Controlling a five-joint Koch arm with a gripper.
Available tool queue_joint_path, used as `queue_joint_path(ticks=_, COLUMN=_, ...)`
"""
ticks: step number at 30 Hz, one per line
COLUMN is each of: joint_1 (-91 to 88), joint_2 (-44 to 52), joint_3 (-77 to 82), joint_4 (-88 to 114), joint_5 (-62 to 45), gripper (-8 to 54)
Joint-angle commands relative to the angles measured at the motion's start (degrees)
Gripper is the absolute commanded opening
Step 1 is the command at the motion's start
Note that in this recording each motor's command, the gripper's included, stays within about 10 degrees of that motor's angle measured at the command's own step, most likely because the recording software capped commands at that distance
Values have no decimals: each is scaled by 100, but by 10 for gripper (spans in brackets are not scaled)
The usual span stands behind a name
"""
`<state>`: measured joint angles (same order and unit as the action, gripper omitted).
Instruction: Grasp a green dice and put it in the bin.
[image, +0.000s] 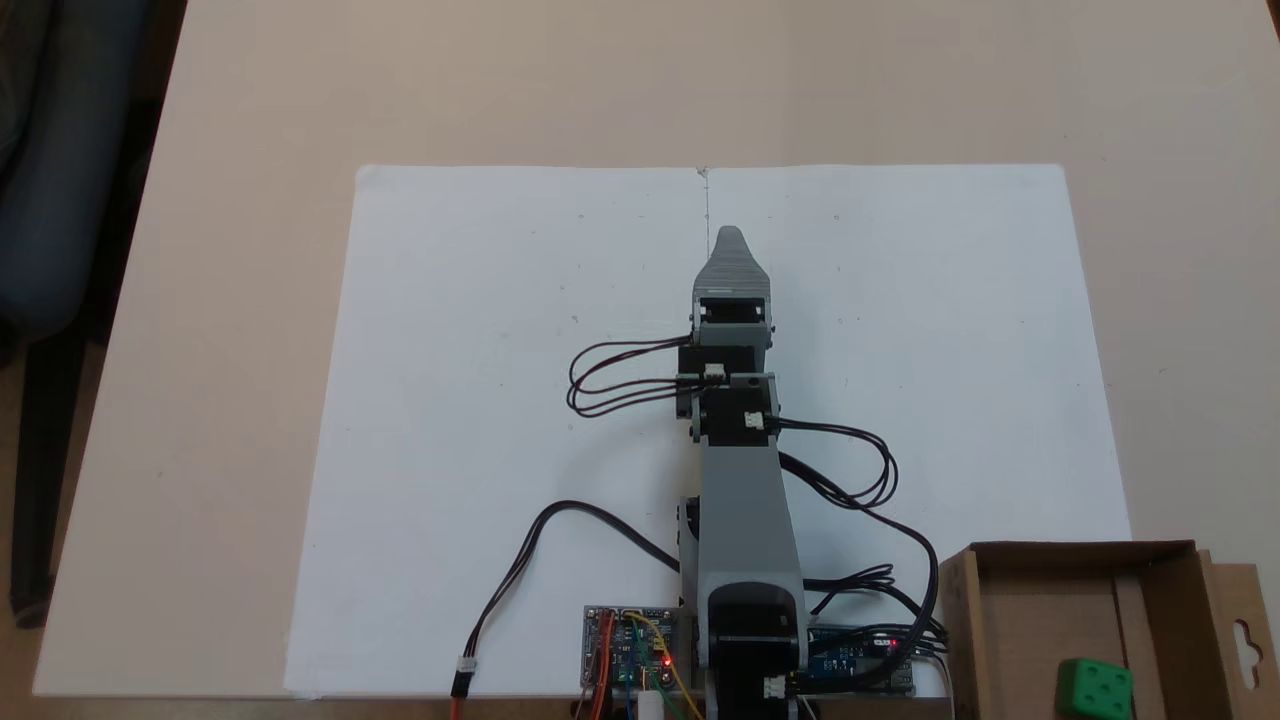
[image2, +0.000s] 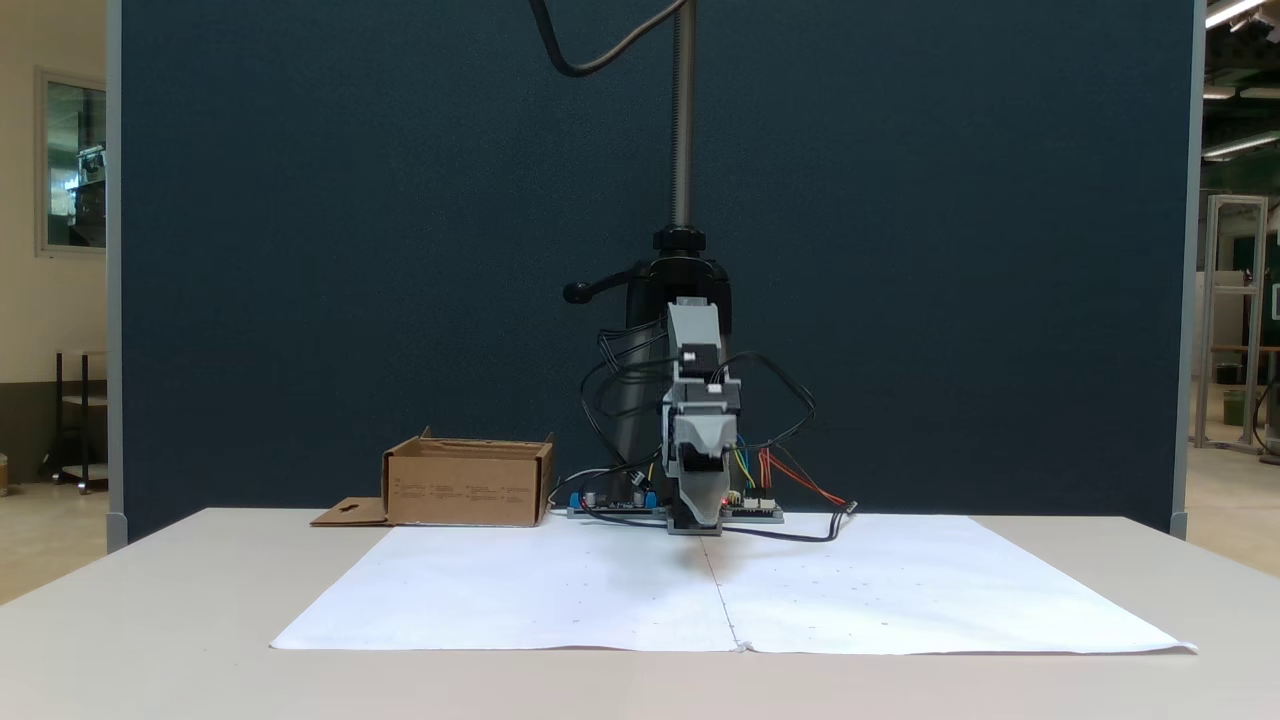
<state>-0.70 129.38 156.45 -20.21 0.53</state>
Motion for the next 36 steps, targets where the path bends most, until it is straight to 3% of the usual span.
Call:
queue_joint_path(ticks=1, joint_1=0, joint_2=659, joint_3=149, joint_4=-956, joint_5=-158, gripper=421)
queue_joint_path(ticks=16, joint_1=9, joint_2=650, joint_3=2294, joint_4=-3804, joint_5=-229, gripper=425)
queue_joint_path(ticks=36, joint_1=-79, joint_2=633, joint_3=2294, joint_4=-7240, joint_5=-202, gripper=447)
